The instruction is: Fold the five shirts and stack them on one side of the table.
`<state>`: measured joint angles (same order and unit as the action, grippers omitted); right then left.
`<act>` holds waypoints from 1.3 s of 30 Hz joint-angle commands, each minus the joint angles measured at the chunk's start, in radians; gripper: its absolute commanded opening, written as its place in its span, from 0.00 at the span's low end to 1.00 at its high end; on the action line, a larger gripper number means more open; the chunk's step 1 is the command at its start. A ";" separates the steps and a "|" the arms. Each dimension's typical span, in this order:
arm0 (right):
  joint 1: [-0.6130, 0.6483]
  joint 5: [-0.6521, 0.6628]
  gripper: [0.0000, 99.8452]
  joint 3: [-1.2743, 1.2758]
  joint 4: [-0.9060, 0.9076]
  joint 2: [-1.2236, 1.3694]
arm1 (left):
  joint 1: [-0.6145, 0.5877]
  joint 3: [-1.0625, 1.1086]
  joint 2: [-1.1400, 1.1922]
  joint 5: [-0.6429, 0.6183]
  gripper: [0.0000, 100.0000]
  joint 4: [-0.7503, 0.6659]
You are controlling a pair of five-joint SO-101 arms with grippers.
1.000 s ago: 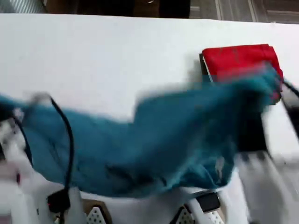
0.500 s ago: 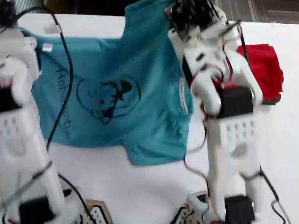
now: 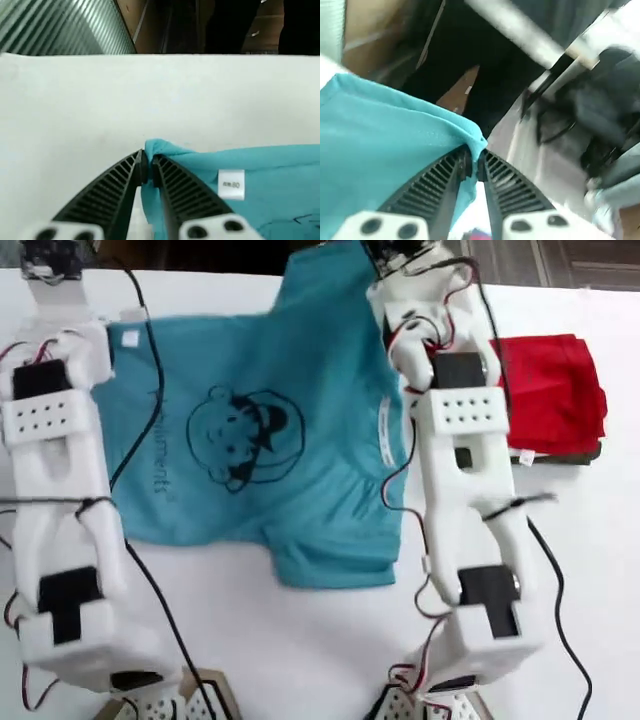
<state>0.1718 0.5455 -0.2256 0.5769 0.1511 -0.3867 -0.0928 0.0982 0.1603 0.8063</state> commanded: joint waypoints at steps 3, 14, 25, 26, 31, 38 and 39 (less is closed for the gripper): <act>0.013 -0.008 0.02 -0.003 0.148 0.085 | 0.006 -0.013 0.117 -0.003 0.03 -0.026; 0.028 -0.009 0.02 -0.003 0.453 0.108 | 0.002 -0.025 0.245 0.104 0.03 0.121; 0.087 -0.112 0.02 0.032 0.745 -0.081 | 0.000 -0.177 0.230 0.276 0.03 0.497; 0.094 -0.112 0.02 0.058 0.753 -0.116 | -0.002 -0.183 0.230 0.281 0.03 0.529; 0.130 -0.109 0.02 0.330 0.731 -0.372 | -0.044 -0.179 0.212 0.281 0.03 0.632; 0.131 -0.107 0.02 0.707 0.664 -0.745 | -0.120 -0.177 0.091 0.341 0.03 0.764; 0.130 -0.107 0.02 0.738 0.674 -0.783 | -0.130 -0.177 0.080 0.351 0.03 0.783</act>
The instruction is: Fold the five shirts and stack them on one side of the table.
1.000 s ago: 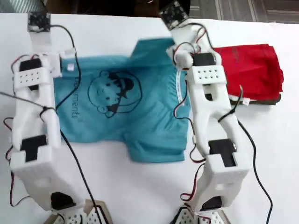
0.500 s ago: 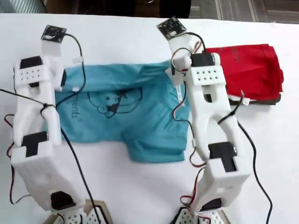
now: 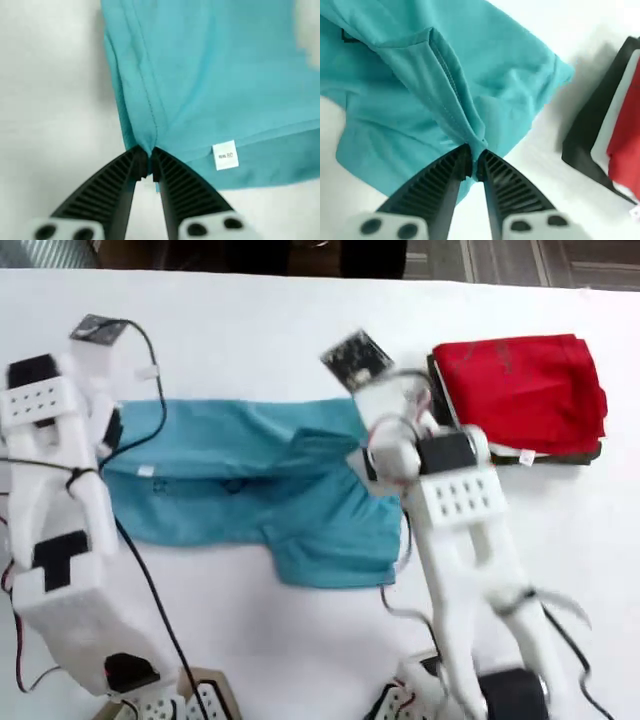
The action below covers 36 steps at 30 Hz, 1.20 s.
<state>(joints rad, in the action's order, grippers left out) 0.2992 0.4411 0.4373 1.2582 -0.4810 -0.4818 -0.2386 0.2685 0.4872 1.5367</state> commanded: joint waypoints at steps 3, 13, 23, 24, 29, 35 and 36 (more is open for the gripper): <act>0.008 -0.002 0.02 0.130 0.047 -0.248 | -0.061 -0.016 -0.107 0.054 0.03 0.087; 0.007 -0.002 0.02 0.284 0.071 -0.329 | -0.071 0.275 -0.109 0.083 0.03 -0.026; 0.008 -0.002 0.03 0.451 -0.004 -0.321 | -0.074 0.407 -0.109 0.143 0.03 -0.120; 0.008 -0.002 0.04 0.445 0.013 -0.321 | -0.074 0.406 -0.110 0.150 0.03 -0.117; 0.010 -0.002 0.20 0.359 0.101 -0.331 | -0.075 0.286 -0.112 0.161 0.17 -0.005; 0.002 -0.009 0.19 0.078 0.179 -0.329 | -0.115 -0.024 -0.109 0.155 0.22 0.124; 0.001 -0.009 0.17 0.037 0.159 -0.320 | -0.115 -0.073 -0.104 0.152 0.21 0.137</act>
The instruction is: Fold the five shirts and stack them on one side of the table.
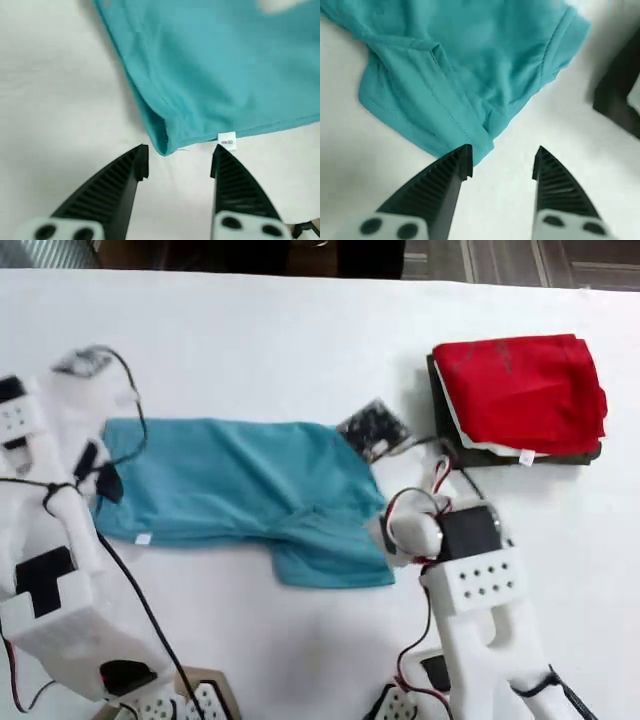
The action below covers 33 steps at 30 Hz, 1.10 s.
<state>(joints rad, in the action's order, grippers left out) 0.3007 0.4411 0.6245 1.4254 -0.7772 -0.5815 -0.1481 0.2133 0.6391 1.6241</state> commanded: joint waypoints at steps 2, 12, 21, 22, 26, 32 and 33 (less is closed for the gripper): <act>0.005 -0.011 0.09 -0.170 -0.094 -0.002 | -0.009 -0.225 -0.048 -0.012 0.14 0.051; 0.007 -0.011 0.02 -0.310 -0.378 0.591 | 0.193 -0.236 0.196 -0.229 0.03 -0.213; 0.004 -0.143 0.02 -0.747 -0.378 1.109 | 0.152 -0.562 0.631 -0.304 0.03 -0.249; -0.004 -0.138 0.02 -0.778 -0.377 1.158 | 0.144 -0.599 0.669 -0.301 0.03 -0.235; -0.076 -0.138 0.02 -0.861 -0.369 1.317 | 0.094 -0.757 0.796 -0.299 0.03 -0.173; -0.211 -0.138 0.02 -0.967 -0.367 1.429 | 0.071 -1.010 0.928 -0.298 0.03 -0.064; -0.219 -0.138 0.02 -0.979 -0.358 1.429 | 0.078 -1.049 0.944 -0.298 0.03 -0.046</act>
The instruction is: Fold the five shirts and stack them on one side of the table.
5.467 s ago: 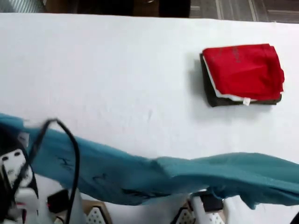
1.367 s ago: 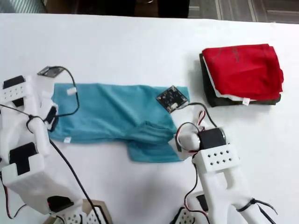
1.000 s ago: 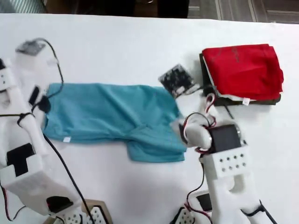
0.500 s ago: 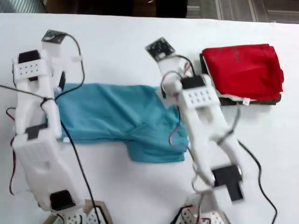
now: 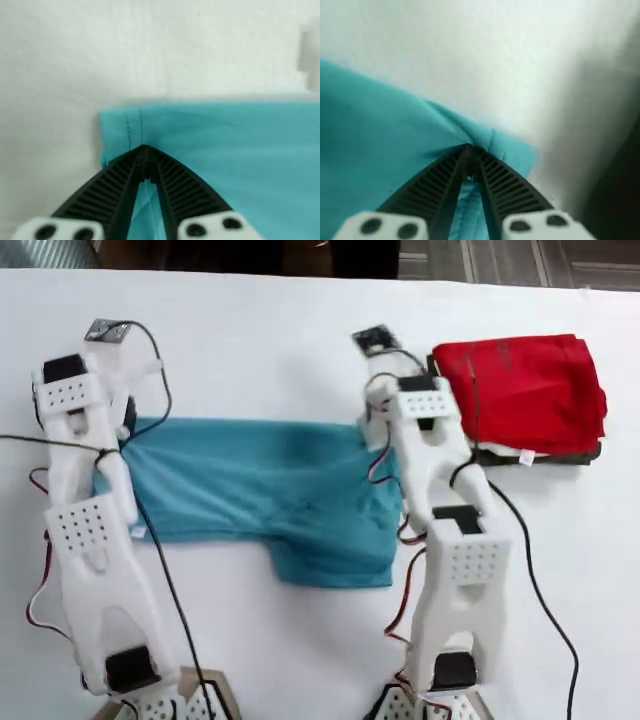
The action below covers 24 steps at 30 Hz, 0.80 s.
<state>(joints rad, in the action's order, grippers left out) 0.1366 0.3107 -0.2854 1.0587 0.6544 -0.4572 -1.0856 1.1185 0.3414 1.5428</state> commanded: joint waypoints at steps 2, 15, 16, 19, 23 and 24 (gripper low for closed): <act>-0.054 -0.008 0.02 -0.101 0.042 -0.013 | -0.031 -0.182 0.063 0.000 0.03 0.083; 0.050 0.074 0.02 -0.140 0.377 -0.355 | -0.015 -0.535 0.075 -0.002 0.03 0.250; 0.067 0.087 0.02 -0.104 0.383 -0.392 | -0.023 -0.536 0.075 -0.002 0.03 0.250; 0.104 0.091 0.02 0.025 0.372 -0.526 | -0.043 -0.539 0.074 -0.003 0.03 0.252; 0.166 0.091 0.02 0.267 0.303 -0.719 | -0.071 -0.509 0.011 -0.003 0.03 0.252; 0.185 0.091 0.02 0.338 0.280 -0.766 | -0.072 -0.489 -0.018 -0.003 0.03 0.252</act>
<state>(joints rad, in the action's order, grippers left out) 0.2746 0.3936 -0.0951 1.3901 0.0652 -0.5125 -1.5796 1.2075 0.3429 1.7699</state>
